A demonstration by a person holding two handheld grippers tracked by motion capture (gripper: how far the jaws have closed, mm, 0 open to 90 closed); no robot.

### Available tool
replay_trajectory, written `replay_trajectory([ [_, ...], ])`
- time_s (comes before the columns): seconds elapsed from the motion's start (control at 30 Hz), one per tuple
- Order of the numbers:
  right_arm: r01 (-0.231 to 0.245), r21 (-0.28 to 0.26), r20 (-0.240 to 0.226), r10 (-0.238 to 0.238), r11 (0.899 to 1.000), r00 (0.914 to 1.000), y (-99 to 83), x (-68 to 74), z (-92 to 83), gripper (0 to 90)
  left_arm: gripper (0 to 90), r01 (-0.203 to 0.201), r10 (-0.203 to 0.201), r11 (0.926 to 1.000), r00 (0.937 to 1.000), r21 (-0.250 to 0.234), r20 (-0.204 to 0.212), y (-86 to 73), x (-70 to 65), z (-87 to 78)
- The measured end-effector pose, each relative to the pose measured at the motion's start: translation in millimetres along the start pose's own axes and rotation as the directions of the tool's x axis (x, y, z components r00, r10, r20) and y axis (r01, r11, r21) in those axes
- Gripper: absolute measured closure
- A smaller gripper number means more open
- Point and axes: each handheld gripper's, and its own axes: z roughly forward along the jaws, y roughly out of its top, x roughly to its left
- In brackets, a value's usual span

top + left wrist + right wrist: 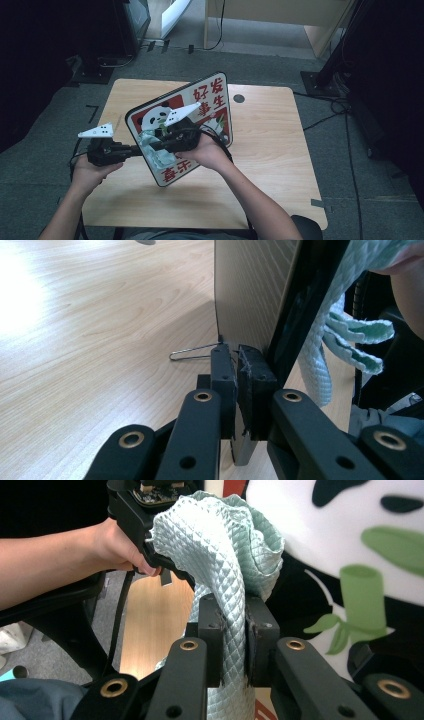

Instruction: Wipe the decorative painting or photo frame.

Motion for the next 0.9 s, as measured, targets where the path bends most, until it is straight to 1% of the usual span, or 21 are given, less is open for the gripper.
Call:
replay_trajectory([
  [0.17, -0.004, 0.002, -0.001, 0.004, 1.000, 1.0000, -3.2, 0.1, 1.3, 81.1, 86.4, -0.002, 0.002, 1.0000, 1.0000, 0.002, 0.005, -0.2, 0.5, 0.0],
  [0.33, -0.022, 0.013, -0.005, 0.022, 1.000, 0.9998, -8.9, 2.0, 3.6, 81.1, 86.4, -0.002, 0.002, 1.0000, 1.0000, 0.000, 0.005, -1.1, -0.6, -0.1],
  [0.63, -0.027, 0.021, -0.004, 0.027, 0.999, 0.9996, -18.0, 2.0, 6.1, 81.1, 86.4, -0.012, 0.012, 0.9999, 0.9998, 0.003, 0.018, -0.4, -0.4, 1.2],
  [0.9, -0.038, 0.043, 0.000, 0.038, 0.998, 0.9993, -26.9, 2.8, 8.9, 81.0, 86.3, -0.015, 0.015, 0.9999, 0.9996, 0.005, 0.025, 0.0, -0.3, 1.5],
])
